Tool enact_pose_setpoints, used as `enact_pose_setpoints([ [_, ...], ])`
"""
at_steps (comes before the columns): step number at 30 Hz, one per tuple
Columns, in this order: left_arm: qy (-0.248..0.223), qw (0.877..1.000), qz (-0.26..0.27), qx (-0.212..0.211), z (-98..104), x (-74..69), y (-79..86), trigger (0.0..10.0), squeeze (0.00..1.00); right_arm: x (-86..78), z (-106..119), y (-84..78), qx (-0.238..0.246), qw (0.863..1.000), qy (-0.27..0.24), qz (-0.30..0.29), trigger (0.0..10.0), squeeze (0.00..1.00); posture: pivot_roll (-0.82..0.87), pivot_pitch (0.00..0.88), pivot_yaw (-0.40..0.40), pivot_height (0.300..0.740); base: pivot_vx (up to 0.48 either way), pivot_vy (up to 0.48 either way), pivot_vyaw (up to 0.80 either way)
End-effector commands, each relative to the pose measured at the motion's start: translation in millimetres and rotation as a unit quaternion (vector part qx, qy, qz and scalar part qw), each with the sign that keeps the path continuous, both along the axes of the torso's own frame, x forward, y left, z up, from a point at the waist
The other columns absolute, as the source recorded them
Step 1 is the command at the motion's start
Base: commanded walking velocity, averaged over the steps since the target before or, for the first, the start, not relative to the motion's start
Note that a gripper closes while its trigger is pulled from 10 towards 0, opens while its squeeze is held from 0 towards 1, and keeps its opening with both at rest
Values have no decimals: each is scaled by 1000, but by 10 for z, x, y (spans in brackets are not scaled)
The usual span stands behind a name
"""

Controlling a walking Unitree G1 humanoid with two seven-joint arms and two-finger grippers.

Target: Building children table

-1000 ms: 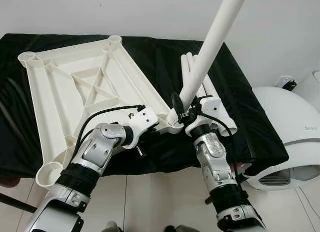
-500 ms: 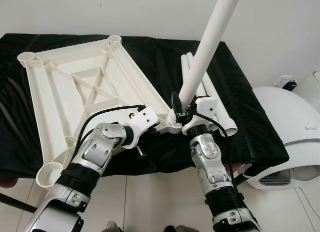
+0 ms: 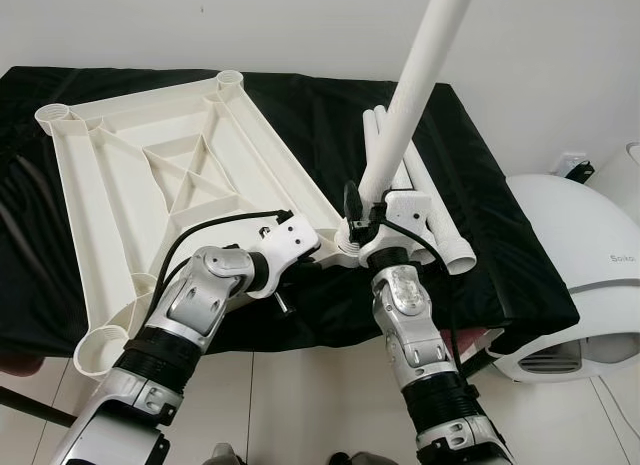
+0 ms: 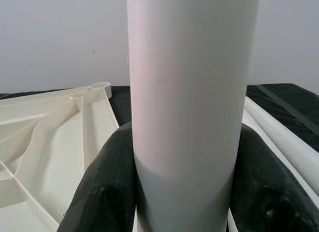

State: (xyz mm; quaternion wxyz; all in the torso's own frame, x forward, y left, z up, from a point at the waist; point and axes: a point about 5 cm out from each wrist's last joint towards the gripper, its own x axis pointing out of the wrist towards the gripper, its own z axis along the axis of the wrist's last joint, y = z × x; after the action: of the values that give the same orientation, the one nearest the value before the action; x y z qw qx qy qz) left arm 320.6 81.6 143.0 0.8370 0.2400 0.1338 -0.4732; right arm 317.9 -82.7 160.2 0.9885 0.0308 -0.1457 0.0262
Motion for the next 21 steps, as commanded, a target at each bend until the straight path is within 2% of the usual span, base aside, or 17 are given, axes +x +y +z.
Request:
enact_pose_setpoints([
  [1,-10,999,44,16,-57,27,83,10000,0,-56,-376,-183,-12,994,86,-63,10000,0,15,49,-45,740,0,0,0],
  [10,-13,999,46,16,-45,38,81,10000,0,-112,-385,-137,-15,994,83,-74,10000,0,19,54,-48,740,0,0,0],
  [21,-14,998,51,15,-27,54,103,10000,0,-182,-442,-109,-12,991,105,-82,10000,0,17,68,-50,740,0,0,0],
])
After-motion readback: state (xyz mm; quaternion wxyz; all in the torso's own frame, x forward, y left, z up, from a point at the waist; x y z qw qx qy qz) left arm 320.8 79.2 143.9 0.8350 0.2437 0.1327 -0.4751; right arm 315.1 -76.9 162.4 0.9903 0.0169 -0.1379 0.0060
